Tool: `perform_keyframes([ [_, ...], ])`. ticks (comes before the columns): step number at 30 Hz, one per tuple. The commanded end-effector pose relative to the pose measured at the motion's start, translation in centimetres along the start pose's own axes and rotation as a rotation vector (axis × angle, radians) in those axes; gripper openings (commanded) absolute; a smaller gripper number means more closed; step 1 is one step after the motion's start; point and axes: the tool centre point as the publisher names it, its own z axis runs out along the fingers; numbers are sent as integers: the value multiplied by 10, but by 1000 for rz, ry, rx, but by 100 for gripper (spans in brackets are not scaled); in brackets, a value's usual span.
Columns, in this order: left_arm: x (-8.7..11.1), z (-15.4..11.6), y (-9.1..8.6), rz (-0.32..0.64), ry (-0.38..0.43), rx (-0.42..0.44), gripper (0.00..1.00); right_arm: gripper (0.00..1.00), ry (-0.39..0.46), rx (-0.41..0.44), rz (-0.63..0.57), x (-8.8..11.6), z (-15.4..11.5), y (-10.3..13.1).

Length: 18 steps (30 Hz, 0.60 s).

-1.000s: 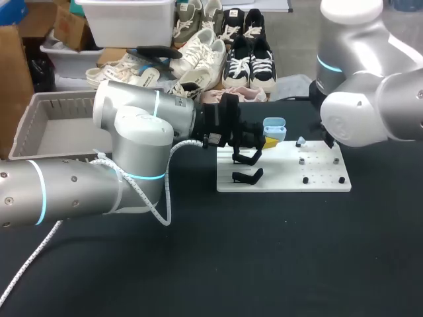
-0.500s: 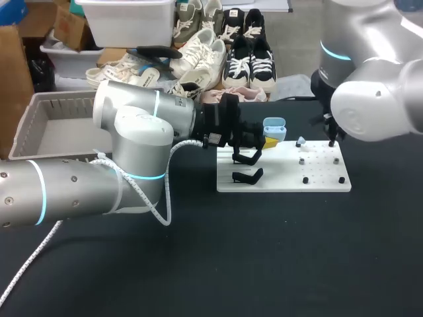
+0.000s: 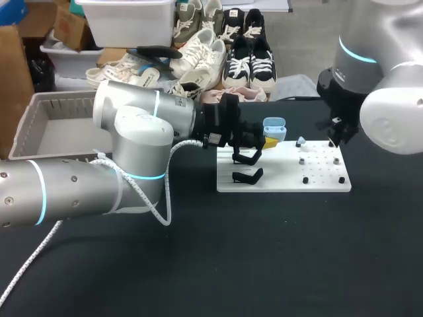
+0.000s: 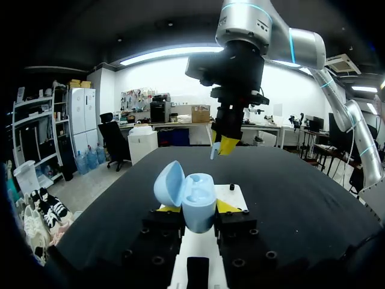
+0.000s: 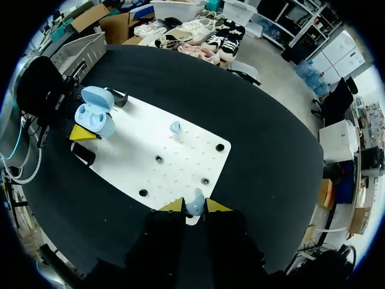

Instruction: Pick up each earbud case from the left stands, insert the matching earbuds, close the lid, and place the case in the box.

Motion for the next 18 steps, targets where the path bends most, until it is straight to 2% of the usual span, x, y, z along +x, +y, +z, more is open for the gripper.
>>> perform_keyframes([
  [1, 0, 0, 1, 0, -1, 0, 0, 0, -48, 4, 2, 6, 0, 0],
  [12, 0, 0, 1, 0, -1, 0, 0, 0, -48, 4, 2, 6, 0, 0],
  [15, 0, 0, 1, 0, -1, 0, 0, 0, -47, 7, 77, -8, -7, 9],
  [18, 0, 0, 1, 0, -1, 0, 0, 0, -51, -13, 179, -14, -16, 15],
])
